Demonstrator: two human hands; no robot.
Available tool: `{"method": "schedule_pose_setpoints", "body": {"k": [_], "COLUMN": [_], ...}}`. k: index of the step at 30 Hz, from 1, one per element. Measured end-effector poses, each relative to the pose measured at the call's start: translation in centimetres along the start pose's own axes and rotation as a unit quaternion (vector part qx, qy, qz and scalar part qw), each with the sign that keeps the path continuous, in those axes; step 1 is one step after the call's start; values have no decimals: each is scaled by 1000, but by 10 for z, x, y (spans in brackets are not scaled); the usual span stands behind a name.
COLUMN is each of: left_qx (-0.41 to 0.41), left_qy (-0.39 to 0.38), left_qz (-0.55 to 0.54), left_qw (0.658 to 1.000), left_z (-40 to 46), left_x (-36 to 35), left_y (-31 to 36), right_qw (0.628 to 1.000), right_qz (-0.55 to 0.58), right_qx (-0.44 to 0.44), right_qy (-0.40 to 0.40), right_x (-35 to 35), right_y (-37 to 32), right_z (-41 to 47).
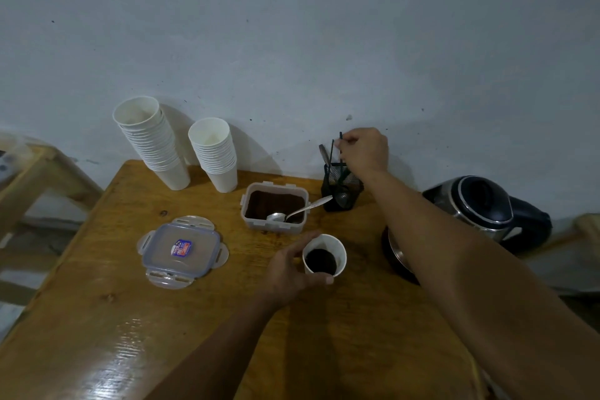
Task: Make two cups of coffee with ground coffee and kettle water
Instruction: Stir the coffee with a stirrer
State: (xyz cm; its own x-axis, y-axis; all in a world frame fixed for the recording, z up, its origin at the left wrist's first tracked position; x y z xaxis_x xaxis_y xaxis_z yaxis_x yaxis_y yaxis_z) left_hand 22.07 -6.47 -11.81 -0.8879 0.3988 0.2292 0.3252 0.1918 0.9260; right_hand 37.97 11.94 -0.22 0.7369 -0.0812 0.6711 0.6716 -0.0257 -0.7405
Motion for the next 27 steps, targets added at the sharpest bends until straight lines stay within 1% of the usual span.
{"method": "schedule_pose_setpoints", "body": {"k": [2,6,9,10,12,14,16,18,19,21,23,25,27], "left_qx": [1,16,21,24,24,22,21,17,15,15,15,17,22], "left_qy": [-1,3,0,-2,-8,-10,-7,1,4,4,0,-3,-2], "left_qz": [-3,-18,-13,-12,-12,-12,-6,1,6,11,8,4,-2], "left_qw": [1000,1000,1000,1000,1000,1000,1000,1000,1000,1000,1000,1000,1000], "left_z": [0,0,-2,-2,-3,-3,-4,-5,-5,-5,-6,-6,-6], "left_x": [0,0,-1,-1,-1,-1,-2,-2,-2,-2,-2,-3,-3], "left_y": [1,1,3,4,5,6,7,7,8,8,11,11,10], "right_qw": [999,996,988,987,989,992,992,989,989,988,985,980,980], "right_qz": [43,68,92,104,116,102,62,11,-3,5,14,-27,-85], "right_qx": [6,43,92,96,83,54,39,46,50,55,51,60,92], "right_qy": [16,26,79,78,28,-43,-102,-137,-141,-142,-163,-187,-158], "right_x": [18,51,70,72,67,51,31,13,6,0,-3,-4,0], "right_y": [-4,-13,-17,-16,-12,-3,8,16,18,20,20,21,17], "right_z": [-9,-52,-97,-109,-127,-139,-149,-157,-160,-164,-167,-167,-167]}}
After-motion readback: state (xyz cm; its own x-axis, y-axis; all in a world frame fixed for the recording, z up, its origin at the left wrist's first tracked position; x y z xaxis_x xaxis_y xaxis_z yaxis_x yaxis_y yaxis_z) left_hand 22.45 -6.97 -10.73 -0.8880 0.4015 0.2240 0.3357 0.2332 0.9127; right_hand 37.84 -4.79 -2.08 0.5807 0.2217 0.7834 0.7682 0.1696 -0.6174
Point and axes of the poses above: each hand's wrist, its own z-axis towards the middle knuckle, its own x-axis out of the back of the hand, y = z × x, the point moved 5 cm from there along z, towards the middle knuckle, and after that the axes turned 8 degrees about -y, right-handed, at the moved point
